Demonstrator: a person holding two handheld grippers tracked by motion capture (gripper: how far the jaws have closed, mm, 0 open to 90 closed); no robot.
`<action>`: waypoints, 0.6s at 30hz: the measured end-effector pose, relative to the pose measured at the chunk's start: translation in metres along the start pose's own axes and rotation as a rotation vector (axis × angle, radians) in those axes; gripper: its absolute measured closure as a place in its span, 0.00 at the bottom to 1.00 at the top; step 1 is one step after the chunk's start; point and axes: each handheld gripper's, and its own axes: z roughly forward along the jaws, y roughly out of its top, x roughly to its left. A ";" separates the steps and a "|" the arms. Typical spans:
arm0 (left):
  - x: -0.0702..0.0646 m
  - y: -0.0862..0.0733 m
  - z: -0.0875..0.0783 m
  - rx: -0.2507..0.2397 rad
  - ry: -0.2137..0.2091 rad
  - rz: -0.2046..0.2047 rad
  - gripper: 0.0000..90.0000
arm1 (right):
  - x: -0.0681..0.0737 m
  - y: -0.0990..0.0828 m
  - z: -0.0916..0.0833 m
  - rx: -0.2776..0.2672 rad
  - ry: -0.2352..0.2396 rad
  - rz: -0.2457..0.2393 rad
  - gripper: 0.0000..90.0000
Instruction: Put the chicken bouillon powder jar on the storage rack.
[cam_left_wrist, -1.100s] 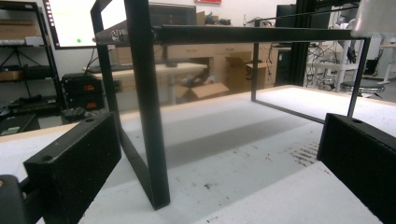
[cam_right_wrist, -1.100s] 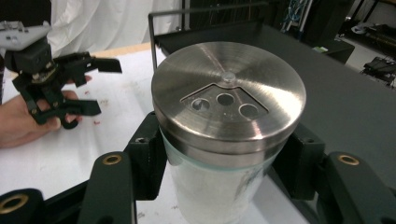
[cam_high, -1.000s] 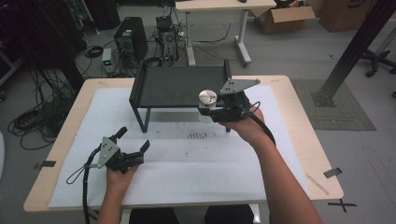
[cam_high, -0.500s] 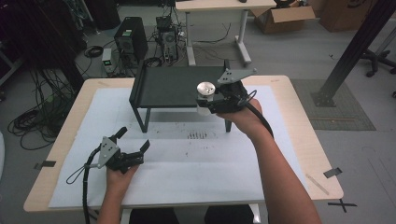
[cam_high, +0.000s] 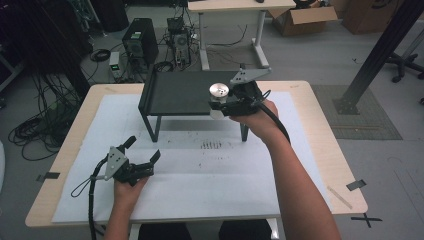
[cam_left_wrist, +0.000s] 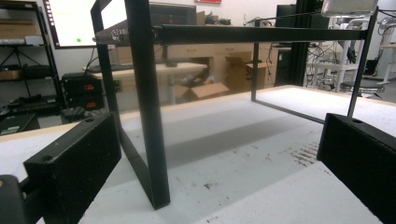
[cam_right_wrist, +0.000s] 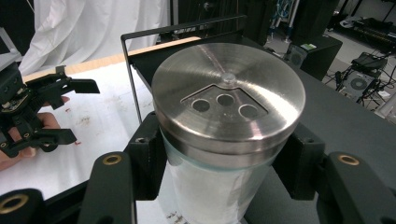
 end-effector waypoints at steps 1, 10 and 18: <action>0.000 0.000 0.000 0.000 0.000 0.000 0.00 | 0.000 0.000 0.000 -0.001 0.000 0.002 0.48; 0.000 0.000 0.000 0.000 0.000 -0.001 0.00 | -0.004 0.005 0.003 -0.004 -0.007 0.007 0.48; 0.000 0.000 0.000 0.001 0.001 0.000 0.00 | -0.007 0.009 0.010 0.012 -0.015 0.016 0.48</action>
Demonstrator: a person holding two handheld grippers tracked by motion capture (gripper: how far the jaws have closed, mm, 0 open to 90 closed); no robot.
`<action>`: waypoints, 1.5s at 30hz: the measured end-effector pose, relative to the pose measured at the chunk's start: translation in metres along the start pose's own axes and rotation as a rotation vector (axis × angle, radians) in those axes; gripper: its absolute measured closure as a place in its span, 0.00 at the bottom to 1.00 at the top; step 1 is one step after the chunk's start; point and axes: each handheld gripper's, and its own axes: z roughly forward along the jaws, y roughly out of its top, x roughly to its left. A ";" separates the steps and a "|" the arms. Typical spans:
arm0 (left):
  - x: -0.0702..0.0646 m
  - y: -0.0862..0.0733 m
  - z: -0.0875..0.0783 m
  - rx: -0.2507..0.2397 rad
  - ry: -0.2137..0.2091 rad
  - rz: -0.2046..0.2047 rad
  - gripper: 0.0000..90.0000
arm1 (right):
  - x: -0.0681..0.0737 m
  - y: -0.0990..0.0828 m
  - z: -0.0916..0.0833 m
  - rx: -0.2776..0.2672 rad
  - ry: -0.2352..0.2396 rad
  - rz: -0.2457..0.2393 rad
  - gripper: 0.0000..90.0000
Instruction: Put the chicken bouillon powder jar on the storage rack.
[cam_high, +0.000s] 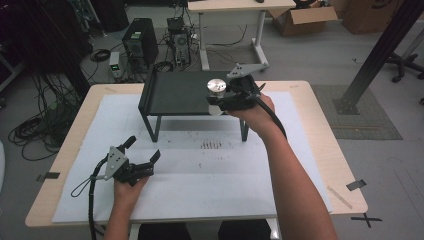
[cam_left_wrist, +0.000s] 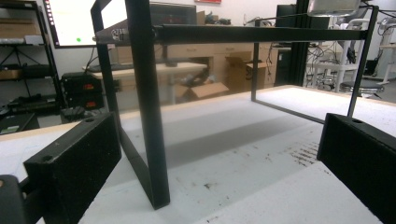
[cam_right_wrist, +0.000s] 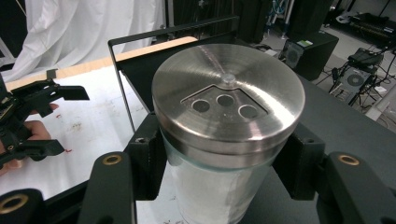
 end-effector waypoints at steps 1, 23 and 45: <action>0.000 0.000 0.000 0.000 0.000 0.000 0.00 | 0.000 0.001 0.002 0.003 0.000 0.001 0.48; 0.000 0.000 0.000 0.001 0.000 -0.003 0.00 | -0.009 0.006 0.026 0.025 -0.034 0.045 0.48; 0.000 0.000 0.000 0.000 -0.001 -0.001 0.00 | -0.015 0.003 0.031 0.029 -0.046 0.066 0.47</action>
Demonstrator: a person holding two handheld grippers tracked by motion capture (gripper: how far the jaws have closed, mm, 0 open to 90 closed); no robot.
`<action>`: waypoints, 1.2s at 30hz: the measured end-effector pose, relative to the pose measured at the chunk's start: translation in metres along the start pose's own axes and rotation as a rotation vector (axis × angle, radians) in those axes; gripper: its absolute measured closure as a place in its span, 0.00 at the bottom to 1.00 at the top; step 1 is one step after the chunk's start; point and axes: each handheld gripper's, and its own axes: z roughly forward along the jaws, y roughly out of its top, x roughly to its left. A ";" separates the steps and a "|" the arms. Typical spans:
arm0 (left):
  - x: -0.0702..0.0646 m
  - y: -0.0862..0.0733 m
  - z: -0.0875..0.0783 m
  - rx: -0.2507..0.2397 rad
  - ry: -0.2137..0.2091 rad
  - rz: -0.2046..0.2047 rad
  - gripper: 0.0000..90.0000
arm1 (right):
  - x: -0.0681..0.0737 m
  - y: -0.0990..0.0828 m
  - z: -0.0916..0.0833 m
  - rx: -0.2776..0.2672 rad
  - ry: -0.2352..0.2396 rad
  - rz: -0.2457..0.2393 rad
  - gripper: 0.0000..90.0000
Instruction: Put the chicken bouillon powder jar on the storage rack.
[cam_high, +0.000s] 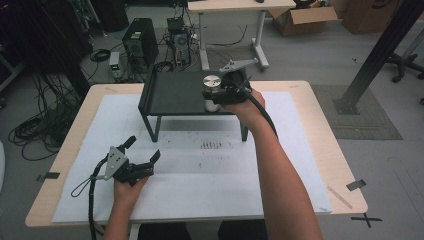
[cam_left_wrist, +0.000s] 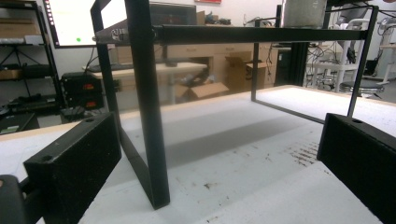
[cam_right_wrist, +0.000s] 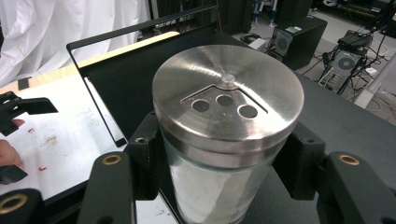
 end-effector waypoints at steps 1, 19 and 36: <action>0.000 0.000 0.000 0.000 -0.001 -0.001 0.00 | 0.000 0.000 0.000 0.000 0.000 0.000 0.47; 0.000 0.000 0.000 0.000 0.000 0.001 0.00 | 0.000 -0.002 -0.003 -0.013 -0.012 0.026 0.38; 0.000 0.000 0.000 -0.003 0.002 0.002 0.00 | 0.001 -0.011 -0.019 -0.029 -0.053 0.041 0.26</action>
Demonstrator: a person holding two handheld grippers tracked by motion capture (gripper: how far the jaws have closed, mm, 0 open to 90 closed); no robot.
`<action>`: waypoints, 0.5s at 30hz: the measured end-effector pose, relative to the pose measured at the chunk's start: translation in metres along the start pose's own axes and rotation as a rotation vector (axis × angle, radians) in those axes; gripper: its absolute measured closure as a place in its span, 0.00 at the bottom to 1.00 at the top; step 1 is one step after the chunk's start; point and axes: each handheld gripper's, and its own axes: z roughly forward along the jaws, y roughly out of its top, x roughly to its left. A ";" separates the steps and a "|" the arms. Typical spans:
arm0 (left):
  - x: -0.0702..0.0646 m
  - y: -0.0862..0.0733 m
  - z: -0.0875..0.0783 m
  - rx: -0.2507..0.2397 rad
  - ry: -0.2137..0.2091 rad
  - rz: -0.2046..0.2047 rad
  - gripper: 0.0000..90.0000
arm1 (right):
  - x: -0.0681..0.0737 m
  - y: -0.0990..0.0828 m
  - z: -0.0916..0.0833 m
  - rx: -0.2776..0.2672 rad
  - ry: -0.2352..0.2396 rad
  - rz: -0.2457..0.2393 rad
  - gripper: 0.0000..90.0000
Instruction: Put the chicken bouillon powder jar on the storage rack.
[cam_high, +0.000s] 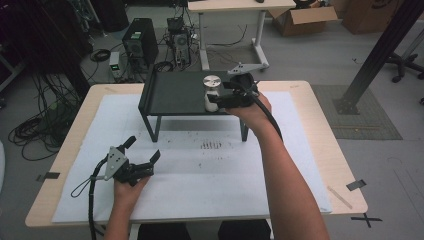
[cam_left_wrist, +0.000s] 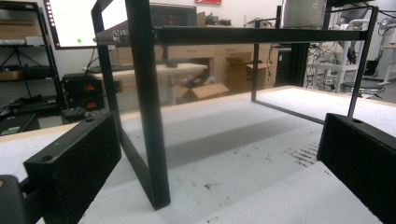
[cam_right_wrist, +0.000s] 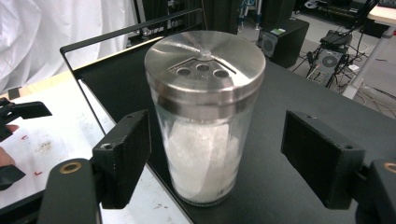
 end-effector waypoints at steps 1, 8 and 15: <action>0.000 0.000 0.000 0.001 0.000 0.000 0.00 | 0.000 -0.001 -0.001 -0.002 -0.002 0.000 0.26; 0.000 0.000 0.000 -0.002 0.000 -0.001 0.00 | 0.002 -0.005 -0.012 -0.021 -0.004 0.008 0.21; 0.000 0.000 0.000 -0.002 0.001 0.000 0.00 | 0.003 -0.011 -0.020 -0.039 0.006 0.008 0.20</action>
